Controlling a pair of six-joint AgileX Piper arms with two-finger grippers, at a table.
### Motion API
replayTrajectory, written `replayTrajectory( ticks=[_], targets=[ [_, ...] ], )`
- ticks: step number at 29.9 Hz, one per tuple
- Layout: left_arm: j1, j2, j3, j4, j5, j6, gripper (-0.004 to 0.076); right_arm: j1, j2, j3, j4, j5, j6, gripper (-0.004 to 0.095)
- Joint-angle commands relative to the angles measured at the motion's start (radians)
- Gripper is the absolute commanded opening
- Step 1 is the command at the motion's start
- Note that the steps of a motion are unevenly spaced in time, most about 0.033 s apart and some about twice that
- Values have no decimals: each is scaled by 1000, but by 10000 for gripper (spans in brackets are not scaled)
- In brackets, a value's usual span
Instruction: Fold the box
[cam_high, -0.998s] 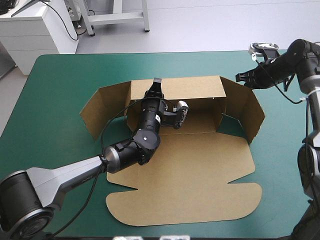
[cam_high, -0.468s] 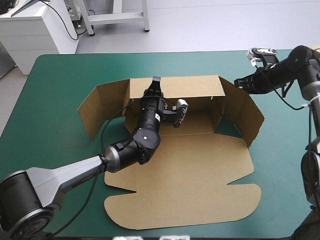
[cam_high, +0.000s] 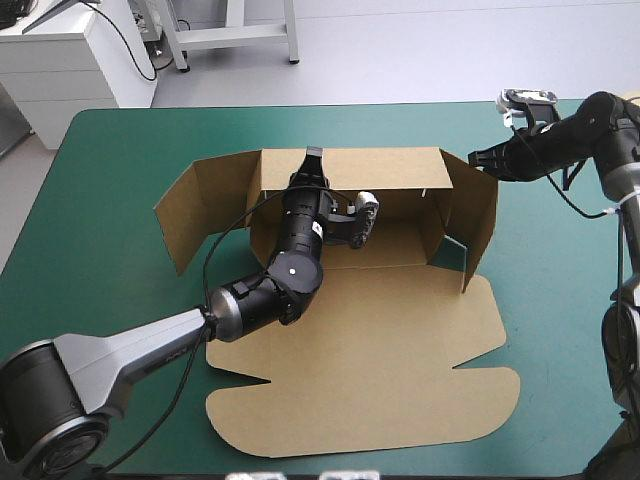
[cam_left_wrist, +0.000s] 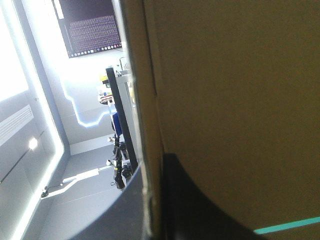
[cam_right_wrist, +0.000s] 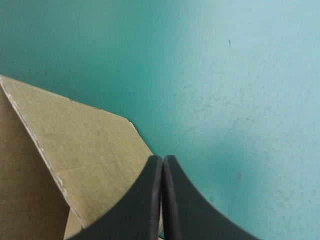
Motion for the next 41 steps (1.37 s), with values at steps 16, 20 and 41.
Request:
replayTrajectory(
  ticks=[16,20,41],
  targets=[
    [-4,-48,-38,95,42,-46,-8,-4,-242,428,366,-322,-471,-19],
    [-4,-48,-38,85,42,-46,-8,-4,-328,520,439,-361,-632,-19],
    [-4,-48,-38,98,44,-147,-8,-4,-401,636,495,-263,-940,333]
  ],
)
